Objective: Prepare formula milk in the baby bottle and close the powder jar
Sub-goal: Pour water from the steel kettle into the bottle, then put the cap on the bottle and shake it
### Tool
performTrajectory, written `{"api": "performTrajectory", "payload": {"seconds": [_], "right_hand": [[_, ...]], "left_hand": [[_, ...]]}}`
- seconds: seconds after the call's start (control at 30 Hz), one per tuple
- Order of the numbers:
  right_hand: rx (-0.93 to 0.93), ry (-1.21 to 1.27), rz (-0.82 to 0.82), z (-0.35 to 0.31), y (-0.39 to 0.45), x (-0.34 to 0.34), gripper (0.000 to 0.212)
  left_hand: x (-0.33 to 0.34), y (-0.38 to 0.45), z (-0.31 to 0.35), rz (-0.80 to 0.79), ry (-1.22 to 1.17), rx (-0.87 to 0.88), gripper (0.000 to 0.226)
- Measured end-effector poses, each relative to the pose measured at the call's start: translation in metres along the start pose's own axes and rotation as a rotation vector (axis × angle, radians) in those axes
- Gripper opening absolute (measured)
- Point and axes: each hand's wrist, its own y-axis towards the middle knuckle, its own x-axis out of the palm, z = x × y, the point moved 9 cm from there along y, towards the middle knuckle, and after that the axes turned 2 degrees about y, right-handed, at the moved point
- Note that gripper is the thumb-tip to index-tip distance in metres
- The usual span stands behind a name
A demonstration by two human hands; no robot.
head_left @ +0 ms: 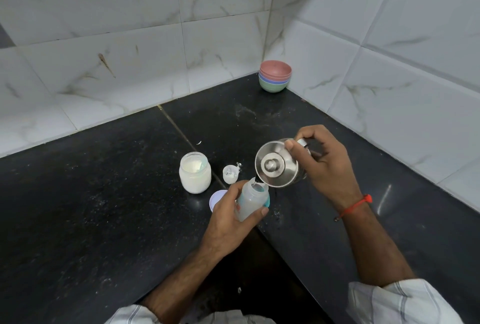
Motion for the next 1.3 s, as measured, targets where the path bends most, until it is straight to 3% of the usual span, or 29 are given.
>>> {"api": "performTrajectory", "payload": {"seconds": [0.27,0.5,0.87,1.3], "right_hand": [[0.500,0.440,0.411,0.122,-0.037,-0.019,0.023],[0.736,0.396,0.741,0.212,-0.089,-0.024,0.026],[0.790,0.273,0.857,0.249,-0.115,-0.019,0.029],[0.729,0.233,0.839,0.250,-0.118,-0.016,0.021]], "left_hand": [[-0.009,-0.002,-0.003,0.046,0.022,0.006,0.056],[-0.025,-0.004,-0.013,0.084,0.026,-0.045,0.054],[-0.031,-0.006,-0.025,0.070,0.051,-0.095,0.057],[-0.027,-0.004,-0.032,0.065,0.069,-0.127,0.061]]}}
